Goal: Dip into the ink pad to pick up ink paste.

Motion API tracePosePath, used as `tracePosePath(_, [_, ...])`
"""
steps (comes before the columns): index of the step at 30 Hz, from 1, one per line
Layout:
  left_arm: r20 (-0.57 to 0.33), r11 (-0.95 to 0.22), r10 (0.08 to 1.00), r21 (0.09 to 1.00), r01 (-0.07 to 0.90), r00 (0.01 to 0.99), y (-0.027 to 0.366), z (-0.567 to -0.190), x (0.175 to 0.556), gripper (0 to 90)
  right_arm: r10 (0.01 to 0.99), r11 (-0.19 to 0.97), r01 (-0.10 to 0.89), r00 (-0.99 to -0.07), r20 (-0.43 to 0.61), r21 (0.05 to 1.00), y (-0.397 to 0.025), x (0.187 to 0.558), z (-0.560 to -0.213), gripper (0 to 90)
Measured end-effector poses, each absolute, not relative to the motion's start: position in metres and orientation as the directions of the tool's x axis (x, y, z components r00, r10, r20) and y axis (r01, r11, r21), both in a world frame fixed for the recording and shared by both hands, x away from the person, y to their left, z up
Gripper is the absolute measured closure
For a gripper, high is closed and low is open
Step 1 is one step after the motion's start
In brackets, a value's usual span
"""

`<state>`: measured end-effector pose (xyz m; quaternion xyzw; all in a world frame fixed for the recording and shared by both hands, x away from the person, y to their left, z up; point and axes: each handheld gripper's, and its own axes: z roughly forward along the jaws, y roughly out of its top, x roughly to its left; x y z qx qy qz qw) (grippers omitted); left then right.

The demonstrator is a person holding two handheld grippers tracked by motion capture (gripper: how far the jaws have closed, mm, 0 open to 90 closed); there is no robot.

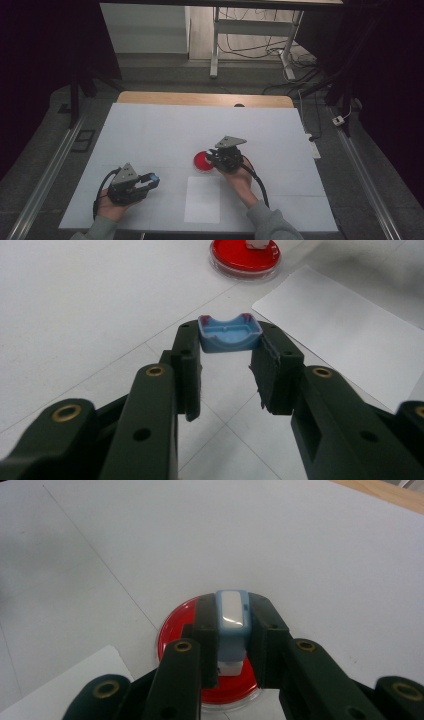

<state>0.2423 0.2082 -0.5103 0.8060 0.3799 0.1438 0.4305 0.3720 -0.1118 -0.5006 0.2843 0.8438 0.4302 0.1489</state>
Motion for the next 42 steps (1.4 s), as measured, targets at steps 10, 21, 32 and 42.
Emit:
tracePosePath(10, [-0.096, -0.339, 0.738, 0.803, 0.491, 0.668, 0.208, -0.511, 0.242, 65.4, 0.593, 0.443, 0.327, -0.805, 0.001, 0.835, -0.111, 0.368, -0.493, 75.3])
tracePosePath(21, [-0.095, -0.342, 0.737, 0.802, 0.49, 0.67, 0.208, -0.51, 0.243, 65.4, 0.579, 0.454, 0.326, -0.815, 0.003, 0.829, -0.107, 0.367, -0.496, 75.3])
tracePosePath(32, [-0.095, -0.343, 0.736, 0.801, 0.491, 0.67, 0.207, -0.511, 0.243, 65.4, 0.577, 0.468, 0.334, -0.817, 0.003, 0.818, -0.105, 0.368, -0.499, 75.3])
tracePosePath(42, [-0.094, -0.347, 0.734, 0.8, 0.49, 0.672, 0.207, -0.511, 0.243, 65.4, 0.574, 0.483, 0.339, -0.819, 0.001, 0.807, -0.102, 0.369, -0.503, 75.3])
